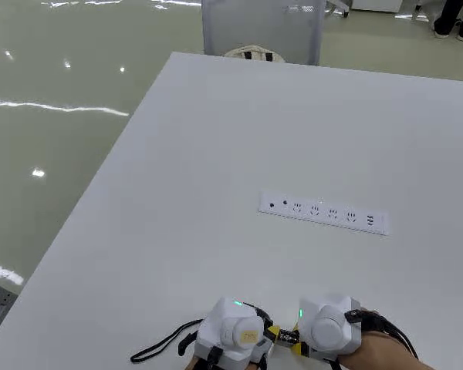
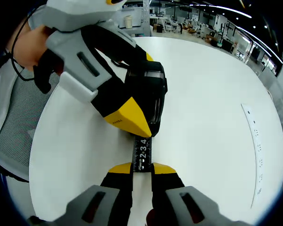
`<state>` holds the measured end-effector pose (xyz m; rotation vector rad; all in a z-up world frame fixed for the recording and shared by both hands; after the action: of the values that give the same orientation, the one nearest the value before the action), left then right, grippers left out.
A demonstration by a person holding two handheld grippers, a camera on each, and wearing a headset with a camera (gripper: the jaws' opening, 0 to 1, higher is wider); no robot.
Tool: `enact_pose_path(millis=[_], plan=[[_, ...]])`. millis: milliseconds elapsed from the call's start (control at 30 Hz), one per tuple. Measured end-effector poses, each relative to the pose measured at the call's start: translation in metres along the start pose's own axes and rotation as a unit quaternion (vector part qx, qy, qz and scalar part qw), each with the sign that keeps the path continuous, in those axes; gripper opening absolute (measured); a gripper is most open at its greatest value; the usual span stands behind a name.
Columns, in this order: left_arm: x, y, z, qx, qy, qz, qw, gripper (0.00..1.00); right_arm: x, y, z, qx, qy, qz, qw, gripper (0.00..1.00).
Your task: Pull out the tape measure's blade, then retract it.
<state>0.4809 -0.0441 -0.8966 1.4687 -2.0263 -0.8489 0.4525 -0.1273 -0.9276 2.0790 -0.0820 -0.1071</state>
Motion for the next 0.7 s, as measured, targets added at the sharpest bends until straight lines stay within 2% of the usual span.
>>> enact_pose_path(millis=[700], plan=[[0.0,-0.0006,0.0005,-0.001,-0.002,0.002,1.0,0.61,-0.0002,-0.0064,-0.0102,0.006,0.005,0.0,1.0,0.14]])
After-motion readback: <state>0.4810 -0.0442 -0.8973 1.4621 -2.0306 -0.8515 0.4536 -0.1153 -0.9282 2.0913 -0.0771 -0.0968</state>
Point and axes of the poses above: the centre of the closed fingertips' face, and the gripper's own axes: y roughly backward along the fingers, x roughly to its right, z roughly out of its underside, the point moved 1 cm from there along y, roughly backward along the fingers, and after that the axes turned 2 degrees about -y, right-handed, at the moved point
